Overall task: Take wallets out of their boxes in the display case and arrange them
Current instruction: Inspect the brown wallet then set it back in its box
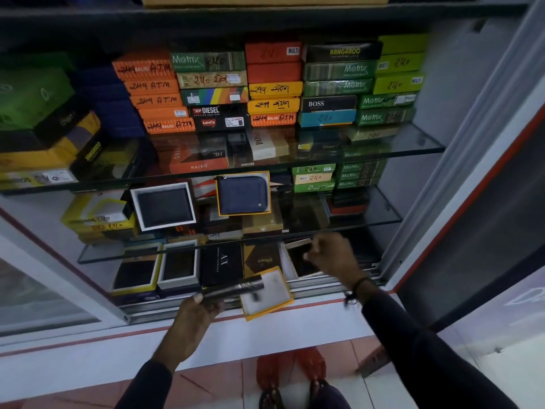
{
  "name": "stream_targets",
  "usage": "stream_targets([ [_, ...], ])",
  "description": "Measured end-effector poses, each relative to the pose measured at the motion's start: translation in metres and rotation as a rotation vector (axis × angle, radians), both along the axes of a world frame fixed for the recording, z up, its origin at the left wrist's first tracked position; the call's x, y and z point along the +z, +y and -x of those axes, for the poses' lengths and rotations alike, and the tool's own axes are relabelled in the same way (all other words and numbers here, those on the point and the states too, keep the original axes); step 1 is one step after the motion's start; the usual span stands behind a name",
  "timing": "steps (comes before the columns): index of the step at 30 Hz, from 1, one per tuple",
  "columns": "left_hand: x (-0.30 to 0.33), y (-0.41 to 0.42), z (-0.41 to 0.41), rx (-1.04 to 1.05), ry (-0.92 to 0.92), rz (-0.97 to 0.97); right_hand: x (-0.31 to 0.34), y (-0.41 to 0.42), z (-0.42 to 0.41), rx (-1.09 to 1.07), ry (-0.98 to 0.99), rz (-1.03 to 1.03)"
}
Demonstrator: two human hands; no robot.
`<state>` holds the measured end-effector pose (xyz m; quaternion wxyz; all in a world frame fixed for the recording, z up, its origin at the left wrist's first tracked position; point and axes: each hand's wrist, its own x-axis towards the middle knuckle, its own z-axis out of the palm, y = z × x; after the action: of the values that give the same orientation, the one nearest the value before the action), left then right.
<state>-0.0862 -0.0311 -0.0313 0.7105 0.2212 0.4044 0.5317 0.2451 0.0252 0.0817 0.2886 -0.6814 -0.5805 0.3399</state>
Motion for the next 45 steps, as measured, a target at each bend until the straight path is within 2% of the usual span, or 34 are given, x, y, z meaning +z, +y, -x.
stream_targets([
  [2, 0.005, 0.002, -0.002, 0.025, -0.068, 0.025, 0.001, -0.005, -0.012, -0.059, 0.288, 0.058],
  [4, 0.008, 0.006, -0.008, 0.025, -0.035, 0.002, 0.005, -0.015, -0.002, 0.045, 0.517, 0.150],
  [7, 0.015, 0.012, -0.017, -0.029, 0.060, -0.076, 0.009, -0.026, 0.026, 0.273, 0.598, 0.327],
  [10, 0.011, 0.019, -0.018, -0.101, 0.102, -0.110, 0.013, -0.029, 0.038, 0.283, 0.694, 0.375],
  [13, 0.013, 0.019, -0.017, -0.128, 0.180, -0.163, 0.011, -0.029, 0.041, 0.278, 0.713, 0.344],
  [16, 0.017, 0.017, -0.017, -0.112, 0.177, -0.165, 0.007, -0.026, 0.041, 0.256, 0.691, 0.296],
  [21, 0.020, 0.013, -0.012, -0.138, 0.160, -0.137, 0.007, -0.026, 0.033, 0.209, 0.930, 0.355],
  [25, 0.024, 0.009, -0.014, -0.123, 0.081, -0.130, -0.005, -0.022, 0.027, 0.210, 0.979, 0.384],
  [28, 0.034, 0.007, -0.023, -0.175, 0.017, -0.139, -0.023, -0.015, 0.020, 0.110, 1.049, 0.403],
  [32, 0.052, 0.009, -0.059, -0.332, 0.075, -0.241, -0.046, -0.023, 0.037, 0.029, 1.194, 0.507],
  [35, 0.064, 0.010, -0.084, -0.335, 0.082, -0.265, -0.055, -0.031, 0.064, -0.006, 1.328, 0.556],
  [38, 0.062, 0.011, -0.084, -0.279, 0.102, -0.237, -0.059, -0.030, 0.065, -0.050, 1.289, 0.517],
  [42, 0.057, 0.011, -0.068, -0.277, 0.298, -0.214, -0.065, -0.028, 0.039, -0.064, 1.242, 0.467],
  [45, 0.054, 0.013, -0.057, -0.282, 0.384, -0.187, -0.060, -0.026, 0.024, -0.098, 1.180, 0.555],
])
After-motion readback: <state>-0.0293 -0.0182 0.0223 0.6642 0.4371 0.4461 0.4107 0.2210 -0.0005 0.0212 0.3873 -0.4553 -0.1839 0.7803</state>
